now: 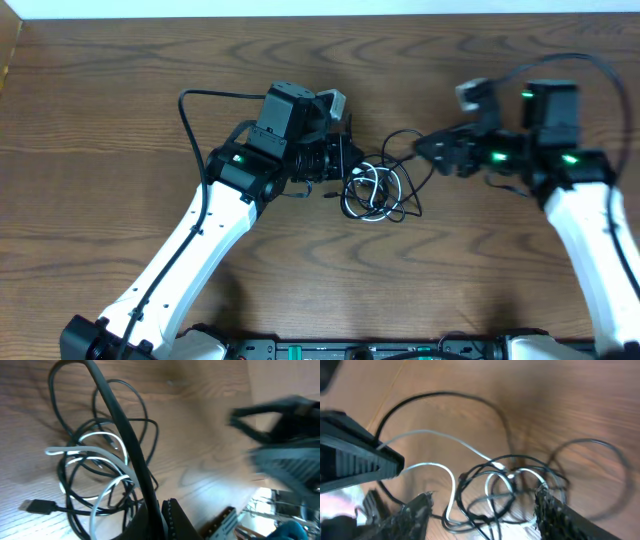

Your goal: Untangle cables

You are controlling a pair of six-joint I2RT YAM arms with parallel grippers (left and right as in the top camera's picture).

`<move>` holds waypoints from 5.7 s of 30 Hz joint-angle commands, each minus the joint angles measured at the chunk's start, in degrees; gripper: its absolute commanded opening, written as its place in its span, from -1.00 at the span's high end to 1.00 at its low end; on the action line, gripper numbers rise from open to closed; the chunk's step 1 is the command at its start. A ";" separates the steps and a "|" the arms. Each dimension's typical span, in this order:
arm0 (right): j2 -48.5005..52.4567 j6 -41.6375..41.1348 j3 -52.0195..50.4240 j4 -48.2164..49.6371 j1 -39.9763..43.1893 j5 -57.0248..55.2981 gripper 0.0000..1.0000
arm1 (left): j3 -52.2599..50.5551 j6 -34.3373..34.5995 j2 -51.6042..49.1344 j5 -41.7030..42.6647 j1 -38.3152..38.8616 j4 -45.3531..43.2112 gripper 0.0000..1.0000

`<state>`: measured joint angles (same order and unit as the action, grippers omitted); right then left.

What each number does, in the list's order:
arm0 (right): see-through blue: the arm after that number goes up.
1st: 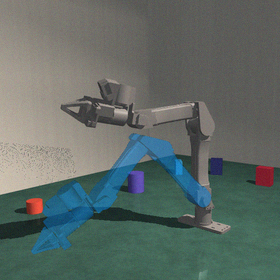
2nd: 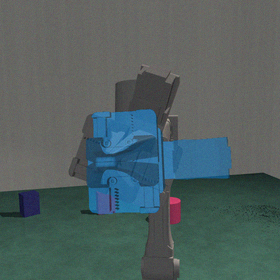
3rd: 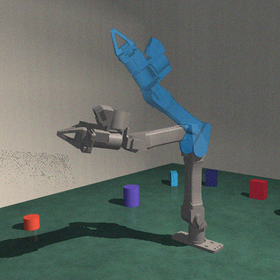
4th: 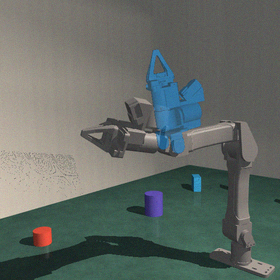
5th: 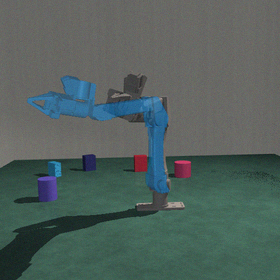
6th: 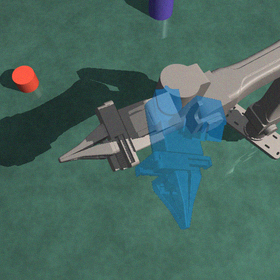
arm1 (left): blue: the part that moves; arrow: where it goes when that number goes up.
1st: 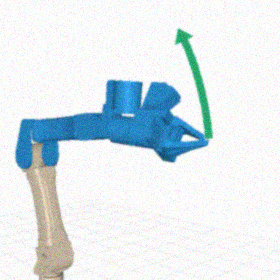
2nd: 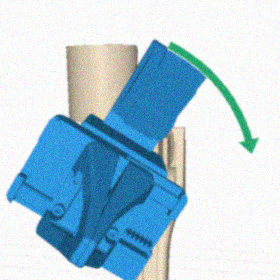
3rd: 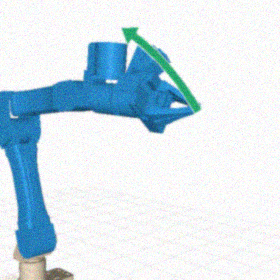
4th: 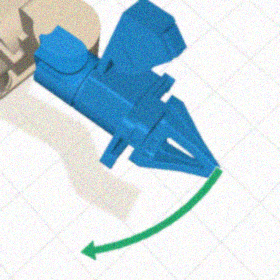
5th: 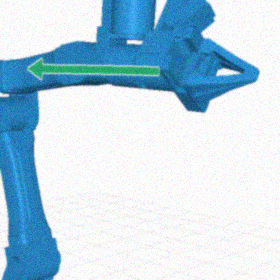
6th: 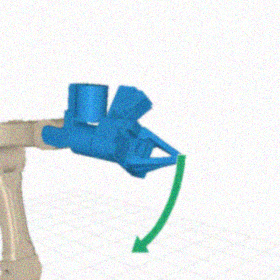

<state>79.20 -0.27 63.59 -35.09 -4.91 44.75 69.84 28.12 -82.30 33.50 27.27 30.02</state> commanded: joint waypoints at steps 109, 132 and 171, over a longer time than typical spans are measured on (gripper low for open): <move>15.37 -0.07 0.11 -3.28 3.74 -2.86 0.17 | -1.16 6.71 -23.71 -9.16 3.67 9.14 -0.07; 15.37 -0.11 0.11 -4.57 3.74 -5.81 0.12 | 0.28 0.15 -24.74 -12.61 4.17 7.48 0.86; 15.28 0.87 0.11 16.81 -1.29 32.17 -0.14 | 6.49 7.15 18.64 -19.63 1.99 -25.55 0.85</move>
<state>95.13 0.60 63.57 -19.79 -4.45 70.96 74.35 33.54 -64.10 14.41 29.61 5.23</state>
